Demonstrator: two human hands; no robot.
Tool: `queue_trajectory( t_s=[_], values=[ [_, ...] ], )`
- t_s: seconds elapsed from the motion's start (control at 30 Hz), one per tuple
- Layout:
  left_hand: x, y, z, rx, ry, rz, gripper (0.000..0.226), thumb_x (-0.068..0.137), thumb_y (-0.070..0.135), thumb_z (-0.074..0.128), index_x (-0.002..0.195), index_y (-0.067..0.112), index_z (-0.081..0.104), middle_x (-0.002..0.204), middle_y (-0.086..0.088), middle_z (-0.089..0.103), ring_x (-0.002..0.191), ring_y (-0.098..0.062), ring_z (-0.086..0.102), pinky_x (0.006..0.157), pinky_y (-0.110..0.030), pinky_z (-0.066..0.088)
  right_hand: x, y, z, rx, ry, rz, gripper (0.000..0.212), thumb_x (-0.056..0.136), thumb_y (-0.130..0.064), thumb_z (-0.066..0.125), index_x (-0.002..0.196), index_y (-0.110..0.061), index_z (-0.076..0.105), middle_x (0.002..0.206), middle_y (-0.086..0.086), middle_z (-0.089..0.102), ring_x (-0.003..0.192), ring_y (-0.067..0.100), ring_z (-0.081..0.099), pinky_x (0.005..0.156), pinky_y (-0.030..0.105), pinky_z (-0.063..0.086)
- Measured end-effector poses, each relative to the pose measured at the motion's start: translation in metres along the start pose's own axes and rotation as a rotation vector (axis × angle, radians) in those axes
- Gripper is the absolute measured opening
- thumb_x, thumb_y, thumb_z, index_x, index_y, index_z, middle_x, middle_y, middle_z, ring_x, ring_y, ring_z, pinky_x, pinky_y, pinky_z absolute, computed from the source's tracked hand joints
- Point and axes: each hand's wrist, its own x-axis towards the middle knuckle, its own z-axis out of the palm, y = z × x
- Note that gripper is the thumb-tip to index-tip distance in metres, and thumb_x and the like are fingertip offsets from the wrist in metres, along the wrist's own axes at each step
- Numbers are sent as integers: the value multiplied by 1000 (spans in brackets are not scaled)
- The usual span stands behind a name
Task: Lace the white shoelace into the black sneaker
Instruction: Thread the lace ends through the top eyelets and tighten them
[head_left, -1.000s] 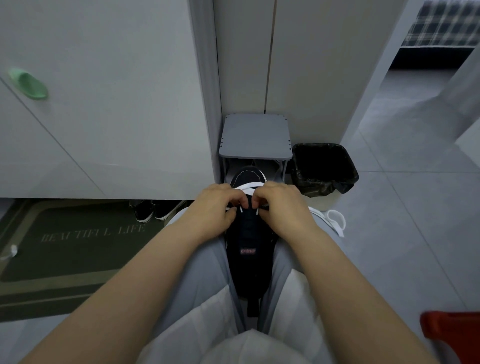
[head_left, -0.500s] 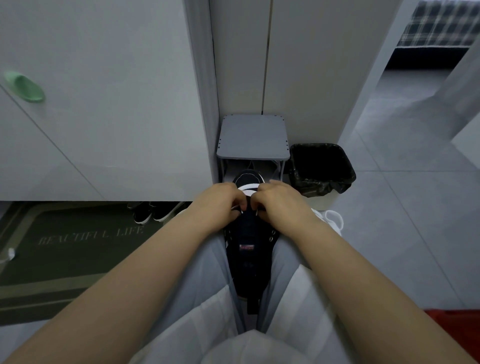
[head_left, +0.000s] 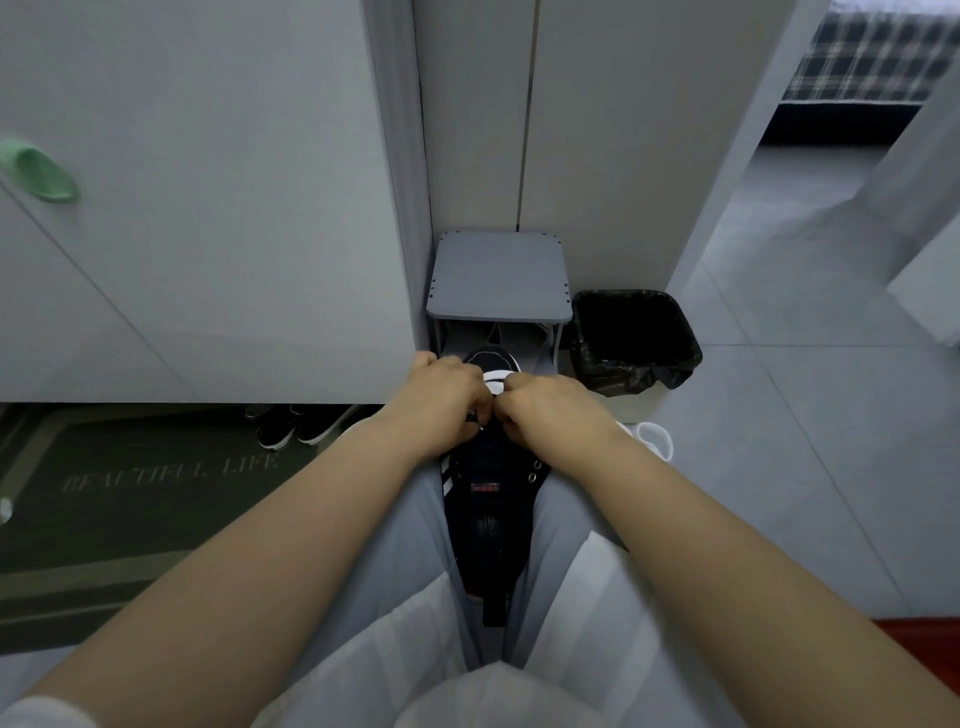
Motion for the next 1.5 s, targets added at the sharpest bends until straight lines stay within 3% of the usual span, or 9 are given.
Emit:
queue_trajectory(
  t_s=[0.17,0.3,0.53,0.7,0.83,1.0,1.2,1.33,1.5],
  values=[
    [-2,-4,5,-2,114,110,13,76,16,61,85,22,69,94,5,64,97,-19,51,80,-27,19,-5,8,11,304,181,42,15,81,-18,60,89,-17,72,93,5,64,84,29,61,69,33,47],
    [-8,-13,10,-211,184,194,8,68,15,63,72,13,70,75,-4,64,71,-26,58,70,-29,40,-8,11,17,392,408,51,8,65,-30,68,67,-23,71,70,-10,67,71,21,57,72,32,38],
    [-21,-13,21,-487,331,138,18,78,23,60,81,7,69,85,1,61,83,-5,49,81,-5,32,-16,-8,21,575,406,61,15,75,-29,68,75,-15,69,70,-1,69,67,17,53,71,30,40],
    [-29,-8,19,-692,305,-55,5,83,10,65,82,15,67,77,18,58,73,5,49,69,-6,34,-20,-4,17,878,325,232,21,76,-17,74,91,-13,60,73,-9,63,60,-9,53,62,6,36],
    [-37,3,13,-822,336,-91,12,84,9,63,78,20,61,74,13,59,67,7,51,62,-6,35,-21,-8,18,941,330,247,34,77,-11,73,105,-16,53,78,-9,66,65,-4,58,68,3,40],
    [-43,19,12,-947,412,-153,18,83,2,62,77,18,60,74,13,61,70,4,56,68,-4,39,-26,-16,19,1046,453,244,32,78,-6,71,105,-13,55,82,-7,69,77,5,64,78,15,51],
    [-44,27,22,-1069,487,-258,28,80,-1,65,70,25,61,74,11,65,68,-1,60,70,-9,45,-27,-16,22,1068,513,239,38,76,-2,72,99,-23,50,77,-13,62,75,8,64,78,22,53],
    [-42,27,25,-1142,506,-283,30,76,-3,68,68,26,65,68,14,68,67,0,62,70,-9,46,-28,-16,23,1058,521,216,42,78,1,69,102,-28,49,88,-8,54,72,10,65,77,29,55],
    [-42,24,26,-1154,511,-257,27,74,-3,70,78,24,71,76,15,69,77,3,63,76,-8,46,-27,-15,25,1027,516,172,36,79,-2,69,108,-16,54,94,-12,47,73,11,67,77,35,56]
  ],
)
